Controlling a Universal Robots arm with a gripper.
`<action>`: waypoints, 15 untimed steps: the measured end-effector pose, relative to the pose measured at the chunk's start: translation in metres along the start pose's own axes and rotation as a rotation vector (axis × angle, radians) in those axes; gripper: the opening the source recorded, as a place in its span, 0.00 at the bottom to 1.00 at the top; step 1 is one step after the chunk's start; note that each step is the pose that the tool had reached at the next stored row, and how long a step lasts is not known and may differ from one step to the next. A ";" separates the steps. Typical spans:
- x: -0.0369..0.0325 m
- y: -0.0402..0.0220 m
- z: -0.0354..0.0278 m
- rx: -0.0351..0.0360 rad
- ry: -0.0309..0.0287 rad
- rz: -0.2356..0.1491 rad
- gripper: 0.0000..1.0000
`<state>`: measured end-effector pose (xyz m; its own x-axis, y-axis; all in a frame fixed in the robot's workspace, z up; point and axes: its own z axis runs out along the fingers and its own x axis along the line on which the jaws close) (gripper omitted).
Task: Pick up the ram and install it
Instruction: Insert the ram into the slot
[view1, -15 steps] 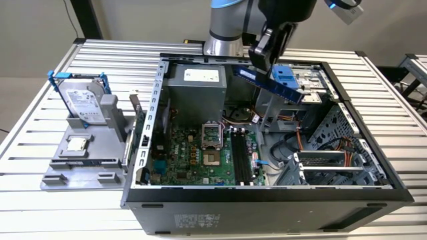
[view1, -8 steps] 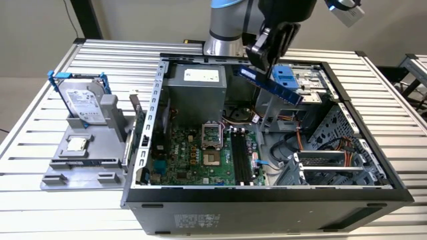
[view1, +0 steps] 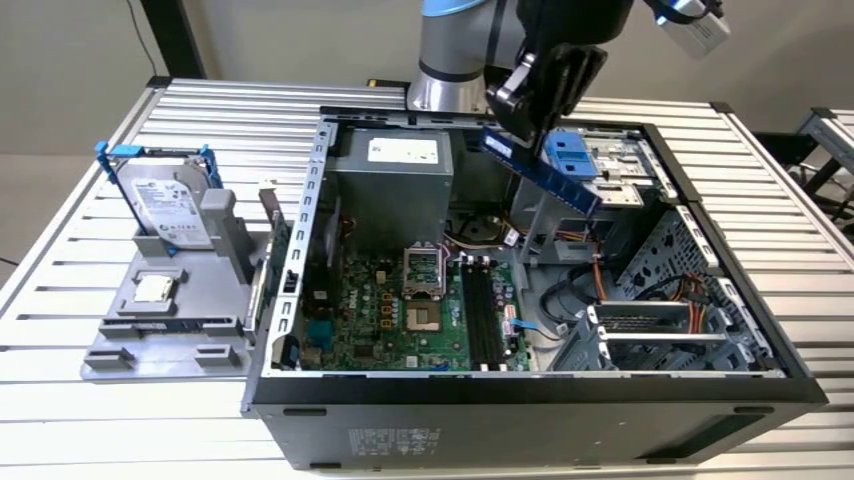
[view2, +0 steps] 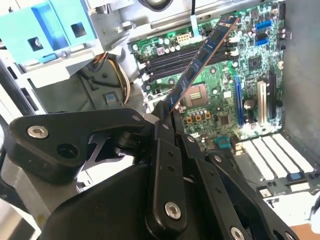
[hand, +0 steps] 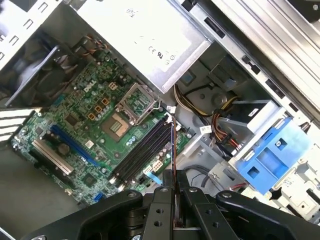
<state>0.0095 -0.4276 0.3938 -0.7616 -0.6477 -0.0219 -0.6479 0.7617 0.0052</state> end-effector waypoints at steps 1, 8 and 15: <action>0.0000 0.0000 0.0000 0.0003 -0.0001 0.015 0.00; 0.0000 0.0000 0.0000 0.0026 -0.0006 0.117 0.00; 0.0000 0.0000 0.0000 0.0049 -0.0012 0.223 0.00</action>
<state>0.0095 -0.4276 0.3937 -0.8859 -0.4634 -0.0219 -0.4636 0.8860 0.0052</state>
